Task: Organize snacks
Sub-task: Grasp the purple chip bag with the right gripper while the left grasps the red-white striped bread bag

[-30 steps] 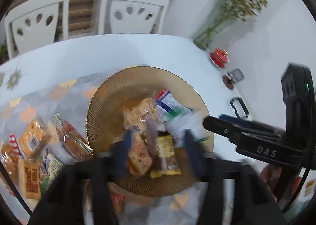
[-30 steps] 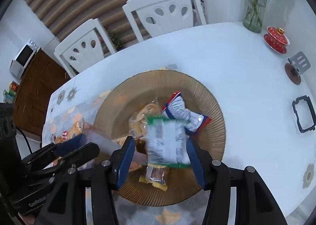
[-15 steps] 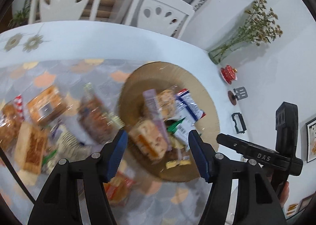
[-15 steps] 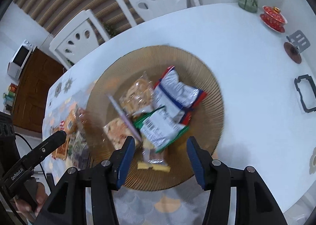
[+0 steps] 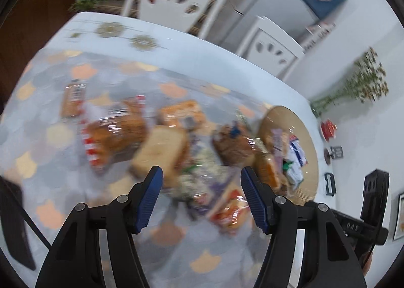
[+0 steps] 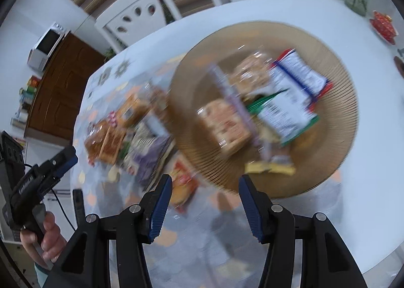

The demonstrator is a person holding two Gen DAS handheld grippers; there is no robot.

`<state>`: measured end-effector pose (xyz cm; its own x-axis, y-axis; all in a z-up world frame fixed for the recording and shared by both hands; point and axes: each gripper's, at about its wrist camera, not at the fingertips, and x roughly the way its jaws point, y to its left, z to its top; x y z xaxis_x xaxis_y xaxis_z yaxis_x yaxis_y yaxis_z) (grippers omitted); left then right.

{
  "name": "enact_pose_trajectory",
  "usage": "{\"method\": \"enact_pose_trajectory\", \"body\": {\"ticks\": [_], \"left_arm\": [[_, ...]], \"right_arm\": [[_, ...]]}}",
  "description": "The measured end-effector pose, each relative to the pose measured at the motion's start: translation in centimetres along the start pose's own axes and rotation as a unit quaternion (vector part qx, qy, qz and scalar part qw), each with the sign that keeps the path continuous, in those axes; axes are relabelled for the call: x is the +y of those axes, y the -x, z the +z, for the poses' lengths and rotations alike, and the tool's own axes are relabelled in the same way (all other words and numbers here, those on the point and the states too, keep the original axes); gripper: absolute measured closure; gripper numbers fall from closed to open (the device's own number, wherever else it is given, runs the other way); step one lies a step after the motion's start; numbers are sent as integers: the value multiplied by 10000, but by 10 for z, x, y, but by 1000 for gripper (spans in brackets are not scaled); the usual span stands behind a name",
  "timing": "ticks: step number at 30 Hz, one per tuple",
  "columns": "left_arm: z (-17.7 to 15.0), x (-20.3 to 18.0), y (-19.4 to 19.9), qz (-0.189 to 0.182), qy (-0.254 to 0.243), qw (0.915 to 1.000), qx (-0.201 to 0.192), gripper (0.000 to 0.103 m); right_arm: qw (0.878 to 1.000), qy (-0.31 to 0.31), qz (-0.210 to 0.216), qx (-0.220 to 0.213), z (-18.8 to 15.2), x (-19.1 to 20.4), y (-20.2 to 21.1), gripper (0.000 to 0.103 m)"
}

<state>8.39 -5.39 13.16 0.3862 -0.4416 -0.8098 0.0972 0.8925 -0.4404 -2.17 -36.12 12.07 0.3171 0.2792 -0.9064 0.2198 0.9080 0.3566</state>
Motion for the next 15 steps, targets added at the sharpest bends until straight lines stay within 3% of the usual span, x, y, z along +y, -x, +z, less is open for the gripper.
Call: {"method": "enact_pose_trajectory", "body": {"ticks": [7, 15], "left_arm": [[-8, 40, 15, 36, 178, 9998, 28, 41], [-9, 64, 19, -29, -4, 9999, 139, 41]], "right_arm": [[9994, 238, 124, 239, -18, 47, -21, 50], [9990, 257, 147, 337, -33, 83, -39, 50]]}}
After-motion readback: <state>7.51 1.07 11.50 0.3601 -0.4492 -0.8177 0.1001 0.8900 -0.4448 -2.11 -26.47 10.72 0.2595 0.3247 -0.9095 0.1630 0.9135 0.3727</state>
